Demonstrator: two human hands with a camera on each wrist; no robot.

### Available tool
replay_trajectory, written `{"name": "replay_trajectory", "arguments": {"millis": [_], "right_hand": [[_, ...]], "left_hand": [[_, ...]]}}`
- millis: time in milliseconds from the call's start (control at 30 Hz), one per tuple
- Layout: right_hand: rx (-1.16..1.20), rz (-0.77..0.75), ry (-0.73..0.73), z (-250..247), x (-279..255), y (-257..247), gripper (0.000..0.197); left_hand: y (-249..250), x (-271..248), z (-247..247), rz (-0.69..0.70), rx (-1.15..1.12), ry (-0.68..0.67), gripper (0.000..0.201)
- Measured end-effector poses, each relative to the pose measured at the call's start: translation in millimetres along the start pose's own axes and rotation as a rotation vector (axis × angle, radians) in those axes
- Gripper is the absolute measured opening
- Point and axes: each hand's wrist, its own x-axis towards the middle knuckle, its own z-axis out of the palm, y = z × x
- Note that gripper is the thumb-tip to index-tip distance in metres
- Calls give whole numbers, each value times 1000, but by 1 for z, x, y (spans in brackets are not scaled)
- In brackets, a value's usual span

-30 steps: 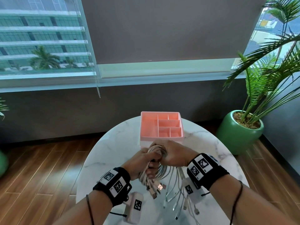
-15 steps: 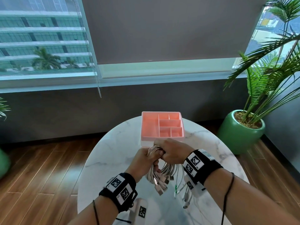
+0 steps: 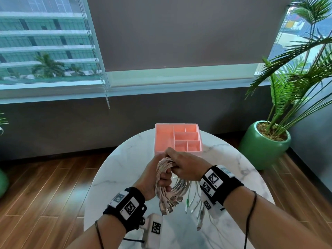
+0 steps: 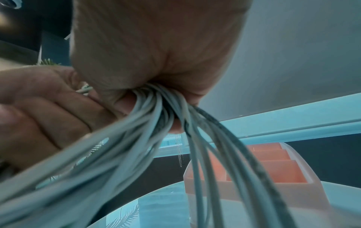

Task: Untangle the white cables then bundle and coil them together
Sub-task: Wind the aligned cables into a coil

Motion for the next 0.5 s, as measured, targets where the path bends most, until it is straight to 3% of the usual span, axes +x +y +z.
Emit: {"name": "replay_trajectory", "arguments": {"millis": [67,167,500], "right_hand": [[9,-20,29,3,0,0,27],[56,-28,26,5,-1,2,24],[132,-29,130,8,0,5,15]], "left_hand": [[1,0,2,42,42,71,62],[1,-2,7,97,116,158,56],[4,-1,13,126,150,165,58]]}}
